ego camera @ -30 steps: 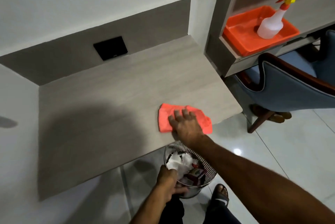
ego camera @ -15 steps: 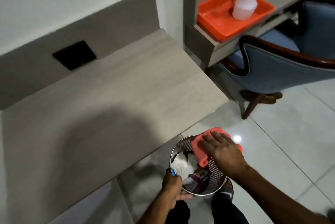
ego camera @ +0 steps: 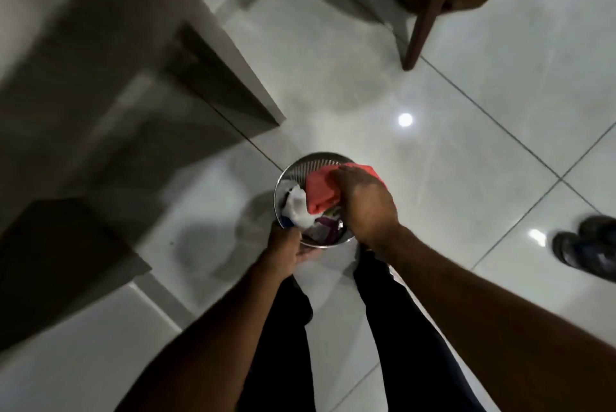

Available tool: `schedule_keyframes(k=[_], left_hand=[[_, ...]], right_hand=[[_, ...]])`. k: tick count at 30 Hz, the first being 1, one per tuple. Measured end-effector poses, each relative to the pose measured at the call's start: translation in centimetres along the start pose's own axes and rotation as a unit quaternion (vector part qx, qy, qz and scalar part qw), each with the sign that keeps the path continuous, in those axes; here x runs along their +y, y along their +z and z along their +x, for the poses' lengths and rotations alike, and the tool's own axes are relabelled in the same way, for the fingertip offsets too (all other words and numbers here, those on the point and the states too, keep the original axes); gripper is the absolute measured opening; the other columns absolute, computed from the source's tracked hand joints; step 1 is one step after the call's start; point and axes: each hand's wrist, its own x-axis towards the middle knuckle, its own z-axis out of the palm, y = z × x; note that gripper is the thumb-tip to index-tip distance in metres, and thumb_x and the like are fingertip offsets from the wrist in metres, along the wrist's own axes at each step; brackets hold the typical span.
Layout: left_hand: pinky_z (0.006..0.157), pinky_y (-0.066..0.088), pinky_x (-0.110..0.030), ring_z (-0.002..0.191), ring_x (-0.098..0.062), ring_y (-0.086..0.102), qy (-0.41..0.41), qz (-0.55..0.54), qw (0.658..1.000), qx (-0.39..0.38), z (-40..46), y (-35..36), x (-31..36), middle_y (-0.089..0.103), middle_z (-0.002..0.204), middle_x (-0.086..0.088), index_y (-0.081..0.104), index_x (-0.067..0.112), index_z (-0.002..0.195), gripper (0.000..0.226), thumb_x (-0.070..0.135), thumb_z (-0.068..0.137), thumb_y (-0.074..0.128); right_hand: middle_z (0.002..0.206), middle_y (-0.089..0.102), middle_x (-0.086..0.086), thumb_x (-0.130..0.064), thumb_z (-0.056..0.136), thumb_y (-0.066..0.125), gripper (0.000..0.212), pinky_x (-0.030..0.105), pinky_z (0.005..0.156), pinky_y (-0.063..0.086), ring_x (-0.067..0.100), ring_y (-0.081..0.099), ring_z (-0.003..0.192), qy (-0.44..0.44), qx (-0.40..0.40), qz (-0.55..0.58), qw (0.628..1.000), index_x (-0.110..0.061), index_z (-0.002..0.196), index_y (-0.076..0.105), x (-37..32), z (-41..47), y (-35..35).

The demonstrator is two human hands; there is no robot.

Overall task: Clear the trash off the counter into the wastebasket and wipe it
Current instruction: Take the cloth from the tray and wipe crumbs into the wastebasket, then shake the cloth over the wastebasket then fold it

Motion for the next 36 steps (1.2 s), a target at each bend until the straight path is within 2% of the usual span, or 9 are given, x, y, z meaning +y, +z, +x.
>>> schedule_keyframes(k=[6, 9, 17, 20, 22, 26, 29, 32, 36], left_hand=[[0.064, 0.062, -0.044, 0.085, -0.034, 0.077, -0.008, -0.007, 1.0, 0.01, 4.8, 4.1, -0.4, 0.077, 0.103, -0.014, 0.064, 0.017, 0.118, 0.041, -0.002, 0.087, 0.044], [0.077, 0.06, -0.05, 0.092, -0.039, 0.072, -0.029, -0.002, 0.999, 0.02, 4.0, 4.7, -0.3, 0.071, 0.111, -0.024, 0.058, 0.002, 0.124, 0.034, -0.004, 0.092, 0.049], [0.085, 0.057, -0.047, 0.096, -0.033, 0.069, -0.007, 0.072, 0.997, -0.014, -8.6, 7.9, 11.4, 0.071, 0.108, -0.017, 0.062, 0.011, 0.114, 0.05, 0.05, 0.101, 0.034], [0.085, 0.06, -0.051, 0.09, -0.031, 0.072, 0.148, 0.141, 0.979, -0.018, -16.6, 10.0, 16.7, 0.073, 0.102, -0.019, 0.068, 0.01, 0.099, 0.024, 0.033, 0.094, 0.06], [0.079, 0.061, -0.046, 0.079, -0.025, 0.072, 0.279, 0.247, 0.928, 0.013, -22.1, 11.1, 19.7, 0.075, 0.094, -0.015, 0.068, 0.015, 0.086, 0.006, 0.02, 0.083, 0.07], [0.075, 0.061, -0.049, 0.079, -0.025, 0.073, 0.42, 0.357, 0.834, -0.027, -35.0, 12.5, 25.9, 0.076, 0.085, -0.003, 0.068, 0.022, 0.09, 0.02, 0.032, 0.074, 0.066], [0.063, 0.063, -0.036, 0.067, -0.019, 0.073, 0.48, 0.377, 0.785, -0.102, -42.9, 11.5, 31.9, 0.077, 0.079, -0.002, 0.07, 0.021, 0.092, 0.016, 0.026, 0.077, 0.067], [0.063, 0.054, -0.028, 0.071, -0.012, 0.064, 0.529, 0.385, 0.742, -0.147, -48.4, 9.9, 39.2, 0.074, 0.081, -0.013, 0.072, 0.009, 0.097, 0.017, 0.015, 0.081, 0.073], [0.07, 0.05, -0.037, 0.073, -0.022, 0.061, 0.54, 0.339, 0.757, -0.141, -50.5, 7.1, 49.3, 0.068, 0.082, -0.016, 0.06, -0.001, 0.109, 0.025, -0.002, 0.086, 0.07]], right_hand=[[0.127, 0.061, 0.018, -0.007, 0.078, 0.061, 0.045, 0.042, 0.098, 0.045, 0.037, 0.054, 0.118, 0.018, 0.01, 0.04, 0.999, -0.006, 0.123, 0.058, 5.8, 0.7, 3.0], [0.139, 0.054, 0.017, -0.023, 0.086, 0.056, 0.047, 0.04, 0.103, 0.043, 0.034, 0.048, 0.127, 0.021, -0.002, 0.051, 0.998, -0.009, 0.131, 0.052, 6.8, 0.5, 3.1], [0.142, 0.049, 0.03, -0.008, 0.083, 0.071, 0.06, 0.053, 0.11, 0.038, 0.046, 0.045, 0.133, 0.032, 0.057, 0.066, 0.996, 0.005, 0.137, 0.049, 2.7, -2.2, -4.7], [0.137, 0.051, 0.035, -0.004, 0.077, 0.076, 0.063, 0.064, 0.098, 0.045, 0.053, 0.049, 0.126, 0.038, 0.108, 0.096, 0.989, 0.013, 0.133, 0.051, -0.4, -4.8, -10.5], [0.143, 0.044, 0.032, -0.003, 0.077, 0.074, 0.067, 0.063, 0.1, 0.044, 0.052, 0.046, 0.129, 0.035, 0.142, 0.124, 0.982, 0.015, 0.135, 0.046, -2.5, -6.2, -14.1], [0.16, -0.003, 0.02, -0.049, 0.078, 0.07, 0.114, 0.031, 0.121, 0.013, 0.026, 0.002, 0.15, 0.033, 0.142, 0.282, 0.948, 0.006, 0.151, 0.002, -6.0, -8.8, -21.2], [0.162, -0.005, 0.004, -0.044, 0.07, 0.082, 0.13, 0.029, 0.111, 0.029, 0.016, 0.019, 0.144, 0.145, 0.116, 0.545, 0.818, -0.015, 0.153, -0.013, -8.4, -7.9, -27.5], [0.152, 0.036, 0.014, -0.054, 0.06, 0.086, 0.115, 0.055, 0.096, 0.045, 0.034, 0.047, 0.129, 0.141, 0.068, 0.771, 0.617, -0.022, 0.15, 0.021, -10.1, -4.3, -33.3], [0.13, 0.058, 0.032, -0.039, 0.056, 0.093, 0.102, 0.064, 0.088, 0.047, 0.044, 0.063, 0.109, 0.003, -0.003, 0.85, 0.528, -0.003, 0.139, 0.046, -14.1, 1.3, -39.6]])
